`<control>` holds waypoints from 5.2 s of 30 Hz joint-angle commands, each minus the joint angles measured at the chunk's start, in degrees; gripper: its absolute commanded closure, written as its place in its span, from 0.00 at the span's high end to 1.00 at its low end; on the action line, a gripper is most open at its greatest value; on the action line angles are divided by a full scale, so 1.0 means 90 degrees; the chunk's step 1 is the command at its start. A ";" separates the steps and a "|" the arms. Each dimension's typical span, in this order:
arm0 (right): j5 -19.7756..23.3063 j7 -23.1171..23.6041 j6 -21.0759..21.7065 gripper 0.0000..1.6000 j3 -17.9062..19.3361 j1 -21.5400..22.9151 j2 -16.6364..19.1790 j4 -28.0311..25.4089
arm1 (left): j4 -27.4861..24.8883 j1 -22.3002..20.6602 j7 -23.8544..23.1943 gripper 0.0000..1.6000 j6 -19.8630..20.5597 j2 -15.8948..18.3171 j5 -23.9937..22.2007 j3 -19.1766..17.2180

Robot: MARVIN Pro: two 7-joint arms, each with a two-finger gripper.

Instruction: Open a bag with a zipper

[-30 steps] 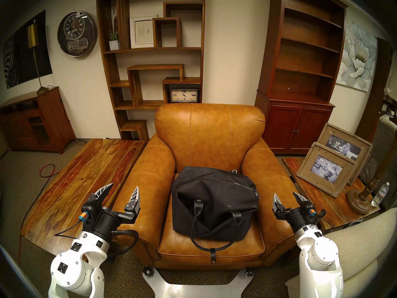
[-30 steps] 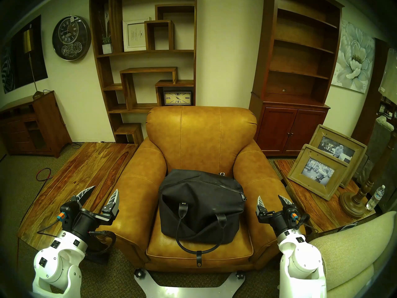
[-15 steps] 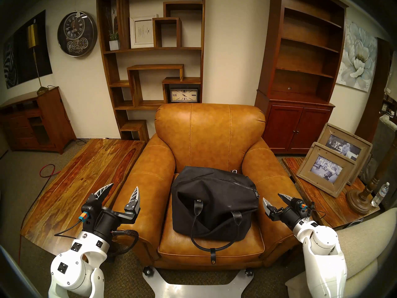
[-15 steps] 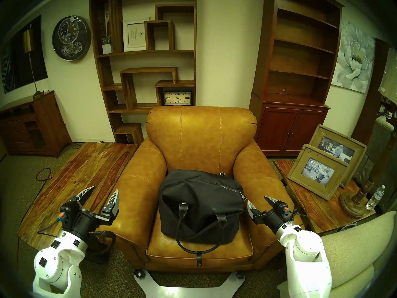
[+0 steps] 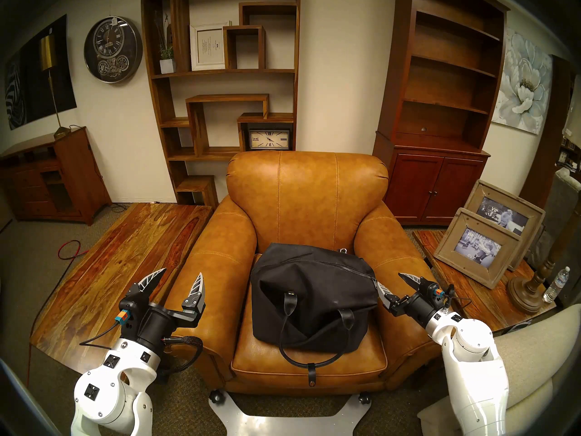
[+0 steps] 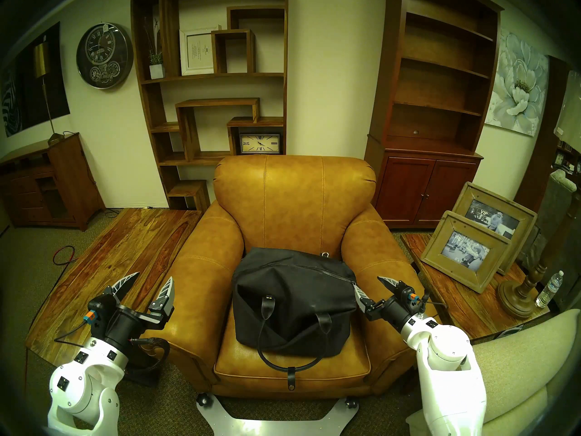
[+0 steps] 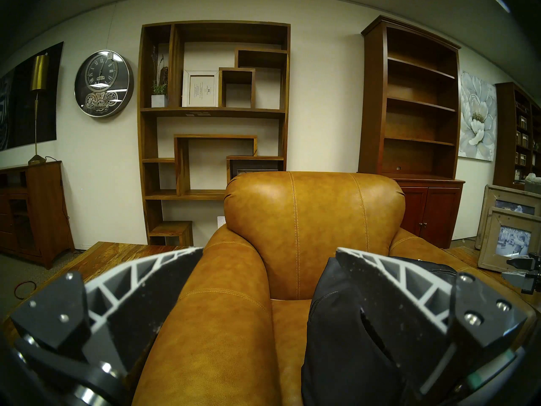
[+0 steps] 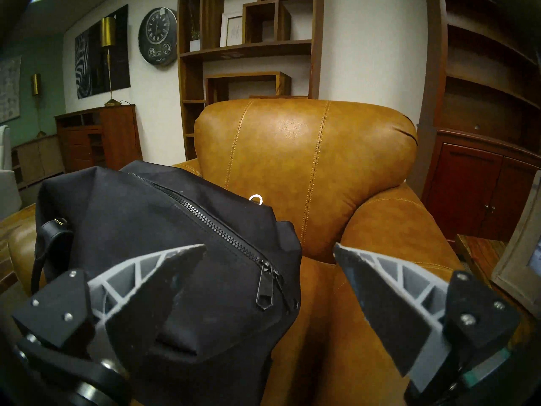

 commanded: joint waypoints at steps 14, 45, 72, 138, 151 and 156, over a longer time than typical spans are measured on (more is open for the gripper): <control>-0.0415 -0.0535 -0.0096 1.00 -0.0421 0.0376 -0.0380 0.0347 | -0.0129 -0.0004 -0.0009 1.00 -0.0016 0.0010 0.0011 0.0006; -0.0158 -0.0491 -0.0124 1.00 -0.0262 0.0616 -0.0533 0.0996 | -0.0125 -0.0007 -0.0010 1.00 -0.0018 0.0010 0.0010 0.0005; 0.0041 -0.0201 0.0090 0.78 -0.0299 0.0996 -0.0512 0.1414 | -0.0131 -0.0004 -0.0009 1.00 -0.0016 0.0010 0.0012 0.0006; 0.0129 -0.0348 0.0395 0.00 -0.0379 0.1024 -0.0889 0.0958 | -0.0121 -0.0010 -0.0010 1.00 -0.0020 0.0010 0.0008 0.0005; -0.0239 -0.0576 0.1022 0.00 -0.0809 0.0835 -0.1055 0.0083 | -0.0123 -0.0009 -0.0010 1.00 -0.0019 0.0010 0.0008 0.0005; -0.0560 -0.0858 0.1279 0.00 -0.1064 0.0913 -0.1180 0.0009 | -0.0123 -0.0009 -0.0010 1.00 -0.0019 0.0010 0.0009 0.0005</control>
